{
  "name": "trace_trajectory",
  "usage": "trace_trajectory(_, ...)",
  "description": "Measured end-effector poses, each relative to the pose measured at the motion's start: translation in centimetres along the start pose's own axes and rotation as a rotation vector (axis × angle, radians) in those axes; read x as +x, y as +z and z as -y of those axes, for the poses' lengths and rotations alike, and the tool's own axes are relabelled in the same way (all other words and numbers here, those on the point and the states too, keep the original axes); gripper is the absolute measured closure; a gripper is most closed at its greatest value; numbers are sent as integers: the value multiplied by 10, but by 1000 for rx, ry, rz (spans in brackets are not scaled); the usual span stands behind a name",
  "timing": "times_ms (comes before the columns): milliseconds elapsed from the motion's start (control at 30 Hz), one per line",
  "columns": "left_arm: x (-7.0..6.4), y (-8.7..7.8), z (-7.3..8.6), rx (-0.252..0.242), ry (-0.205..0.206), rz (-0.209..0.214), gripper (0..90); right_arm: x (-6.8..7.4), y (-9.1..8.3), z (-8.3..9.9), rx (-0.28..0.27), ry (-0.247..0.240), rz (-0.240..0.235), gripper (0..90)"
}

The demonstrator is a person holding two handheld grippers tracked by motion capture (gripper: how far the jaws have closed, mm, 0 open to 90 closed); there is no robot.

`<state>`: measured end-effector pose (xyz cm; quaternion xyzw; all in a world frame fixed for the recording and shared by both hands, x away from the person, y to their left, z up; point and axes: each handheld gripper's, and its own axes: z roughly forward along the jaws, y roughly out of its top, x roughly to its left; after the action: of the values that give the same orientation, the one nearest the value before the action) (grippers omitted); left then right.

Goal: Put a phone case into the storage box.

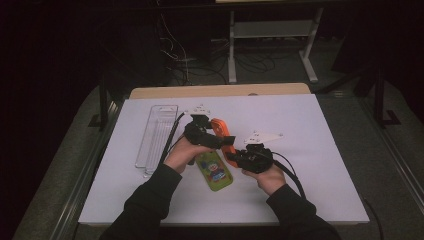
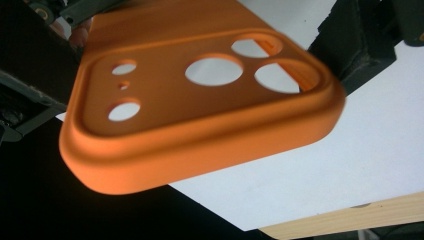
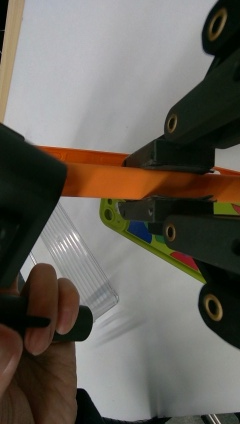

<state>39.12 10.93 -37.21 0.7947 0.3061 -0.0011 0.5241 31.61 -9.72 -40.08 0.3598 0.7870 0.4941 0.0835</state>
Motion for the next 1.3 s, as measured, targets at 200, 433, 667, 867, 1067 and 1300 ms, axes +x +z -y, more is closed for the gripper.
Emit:
trace_trajectory(200,0,-1,0,-21,-5,-10,26,0,0,0,3,-5,4,785)
trace_trajectory(433,0,-3,-1,-34,-5,-4,90,0,1,1,4,0,7,785)
trace_trajectory(667,2,-4,0,-16,14,12,113,0,3,2,17,-22,12,784)
trace_trajectory(867,3,-4,3,-25,9,22,127,1,6,4,38,-30,8,769)
trace_trajectory(1067,4,-7,1,-26,17,5,131,-3,3,4,65,-15,-5,615)
trace_trajectory(1300,9,-17,-4,-46,1,-17,132,-16,-16,12,112,-4,17,459)
